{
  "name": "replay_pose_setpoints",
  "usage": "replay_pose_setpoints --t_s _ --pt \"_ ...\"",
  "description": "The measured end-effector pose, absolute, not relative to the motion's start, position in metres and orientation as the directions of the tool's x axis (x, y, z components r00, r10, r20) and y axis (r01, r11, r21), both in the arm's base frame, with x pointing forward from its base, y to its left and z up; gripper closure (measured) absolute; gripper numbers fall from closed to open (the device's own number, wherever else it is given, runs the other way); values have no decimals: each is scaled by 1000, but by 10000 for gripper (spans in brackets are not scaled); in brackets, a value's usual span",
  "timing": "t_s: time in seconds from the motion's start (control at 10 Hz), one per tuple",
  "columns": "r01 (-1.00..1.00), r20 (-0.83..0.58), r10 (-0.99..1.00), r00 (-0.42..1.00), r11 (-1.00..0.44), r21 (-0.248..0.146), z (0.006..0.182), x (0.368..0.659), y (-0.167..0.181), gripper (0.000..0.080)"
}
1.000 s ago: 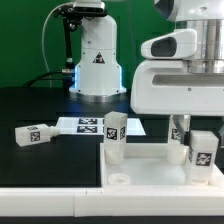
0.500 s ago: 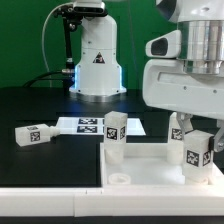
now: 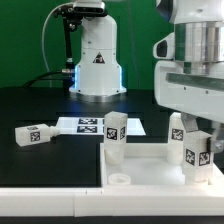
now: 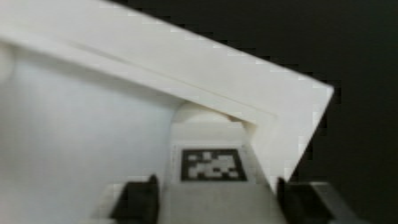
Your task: Assemble square table
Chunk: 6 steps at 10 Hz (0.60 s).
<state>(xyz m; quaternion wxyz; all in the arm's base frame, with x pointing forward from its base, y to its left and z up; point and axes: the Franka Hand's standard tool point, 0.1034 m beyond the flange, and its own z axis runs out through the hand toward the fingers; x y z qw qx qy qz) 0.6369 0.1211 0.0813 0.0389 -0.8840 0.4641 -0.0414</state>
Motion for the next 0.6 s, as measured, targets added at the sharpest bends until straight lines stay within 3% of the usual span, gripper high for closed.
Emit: replay_pose_setpoints --t_s 0.1,0.2,0.5,0.6 --pt "-663 66 -671 739 -741 -104 83 639 120 335" --pt "-547 73 -554 830 -832 -90 82 638 118 215" --pt "-365 95 -369 924 -929 -62 82 639 115 153" --pt "-120 109 -122 986 -992 -22 84 641 113 153"
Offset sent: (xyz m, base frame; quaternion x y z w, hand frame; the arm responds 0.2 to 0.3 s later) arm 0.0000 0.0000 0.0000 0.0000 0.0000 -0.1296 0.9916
